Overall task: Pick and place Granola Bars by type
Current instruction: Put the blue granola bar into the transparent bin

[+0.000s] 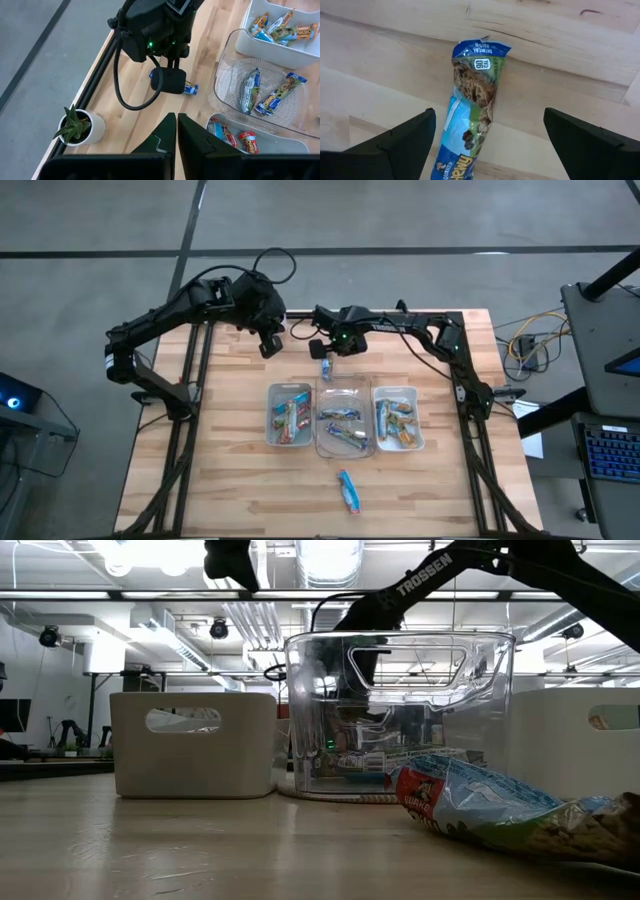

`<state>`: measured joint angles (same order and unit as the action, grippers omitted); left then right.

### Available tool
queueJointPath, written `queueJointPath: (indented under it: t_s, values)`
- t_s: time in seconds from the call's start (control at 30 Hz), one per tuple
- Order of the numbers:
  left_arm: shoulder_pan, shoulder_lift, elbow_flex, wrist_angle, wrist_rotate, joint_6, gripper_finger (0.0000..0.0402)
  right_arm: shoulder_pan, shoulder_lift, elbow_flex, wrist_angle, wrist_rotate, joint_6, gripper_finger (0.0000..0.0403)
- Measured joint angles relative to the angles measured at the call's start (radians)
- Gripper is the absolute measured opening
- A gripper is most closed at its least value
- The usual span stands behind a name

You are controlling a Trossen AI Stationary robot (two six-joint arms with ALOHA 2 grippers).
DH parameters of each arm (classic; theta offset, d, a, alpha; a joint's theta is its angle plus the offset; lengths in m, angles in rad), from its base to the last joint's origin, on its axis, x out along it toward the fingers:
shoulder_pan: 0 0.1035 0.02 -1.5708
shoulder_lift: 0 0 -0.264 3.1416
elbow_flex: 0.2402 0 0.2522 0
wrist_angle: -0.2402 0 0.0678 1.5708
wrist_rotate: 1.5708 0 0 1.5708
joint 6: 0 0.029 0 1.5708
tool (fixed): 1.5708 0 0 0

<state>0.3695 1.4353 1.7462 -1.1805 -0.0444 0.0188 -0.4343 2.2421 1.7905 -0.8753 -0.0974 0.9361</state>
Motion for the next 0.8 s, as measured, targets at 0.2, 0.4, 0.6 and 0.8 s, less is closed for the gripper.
queueJointPath:
  t_s: [0.2, 0.4, 0.6, 0.8]
  values:
    - [0.000, 0.000, 0.000, 0.000, 0.000, 0.000, 0.0000, 0.013, 0.000, 0.000, 0.000, 0.018, 0.010, 0.0356]
    - [0.000, 0.000, 0.000, 0.001, 0.000, -0.004, 0.0000, 0.023, 0.000, 0.008, -0.015, 0.022, 0.033, 0.0356]
    - [0.000, 0.000, 0.000, 0.000, 0.000, -0.012, 0.0000, 0.022, 0.000, 0.107, -0.082, 0.017, 0.024, 0.0356]
    - [0.000, 0.000, 0.000, -0.006, 0.000, -0.011, 0.0000, 0.021, 0.000, 0.217, -0.151, 0.020, -0.001, 0.0356]
